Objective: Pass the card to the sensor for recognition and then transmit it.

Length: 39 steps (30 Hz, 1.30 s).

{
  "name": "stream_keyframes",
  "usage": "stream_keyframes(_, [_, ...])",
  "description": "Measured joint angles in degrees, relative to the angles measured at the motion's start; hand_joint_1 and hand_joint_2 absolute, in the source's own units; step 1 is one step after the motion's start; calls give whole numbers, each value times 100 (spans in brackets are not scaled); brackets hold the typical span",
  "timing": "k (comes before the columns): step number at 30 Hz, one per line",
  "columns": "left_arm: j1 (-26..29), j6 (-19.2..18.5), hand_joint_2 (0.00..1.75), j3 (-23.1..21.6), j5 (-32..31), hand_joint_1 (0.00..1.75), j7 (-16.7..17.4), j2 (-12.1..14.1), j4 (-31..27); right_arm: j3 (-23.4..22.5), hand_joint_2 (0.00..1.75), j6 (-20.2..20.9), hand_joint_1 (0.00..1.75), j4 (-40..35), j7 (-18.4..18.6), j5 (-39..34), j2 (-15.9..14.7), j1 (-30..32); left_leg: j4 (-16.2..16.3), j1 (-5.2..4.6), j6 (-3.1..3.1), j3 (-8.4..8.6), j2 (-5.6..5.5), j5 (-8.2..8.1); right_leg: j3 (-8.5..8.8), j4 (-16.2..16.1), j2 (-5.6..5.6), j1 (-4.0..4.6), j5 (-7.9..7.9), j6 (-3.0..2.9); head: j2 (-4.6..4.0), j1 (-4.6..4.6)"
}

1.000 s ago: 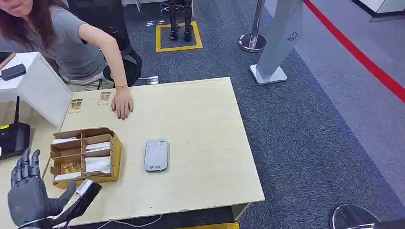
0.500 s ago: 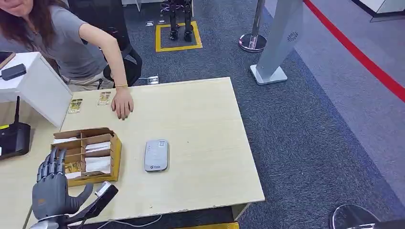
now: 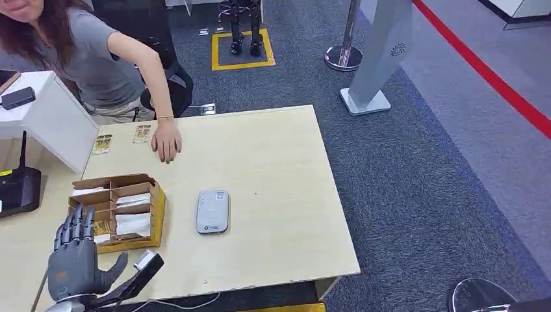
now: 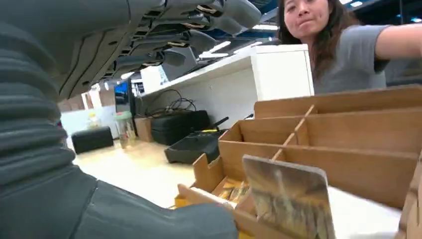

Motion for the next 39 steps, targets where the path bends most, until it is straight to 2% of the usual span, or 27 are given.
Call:
stream_keyframes(5, [12,-72,175,-181,-414,0,292,2,-11,-31,0,-59,0,0,15,2,9,-12,0,-1,0,0,0,0,1,0,0,0,0,0,0,0])
stream_keyframes(8, [11,-239,175,-264,-570,0,476,15,-11,-46,0,-72,0,0,7,2,11,-19,0,0,0,1,0,0,1,0,0,0,0,0,0,0])
stream_keyframes(17, [-24,-415,175,-511,-620,0,732,160,-9,-57,0,-72,0,0,-39,2,11,-34,0,0,0,1,0,0,0,0,0,0,0,0,0,0])
stream_keyframes(29, [-220,-642,175,-987,-622,0,1418,636,50,-57,0,-72,0,0,-39,28,11,-64,0,0,0,1,0,1,1,0,0,0,0,0,0,0])
stream_keyframes(39, [-321,-743,175,-1215,-625,0,1521,920,208,-57,0,-72,0,0,-39,33,11,-84,0,0,0,0,0,0,0,0,1,0,0,0,0,0])
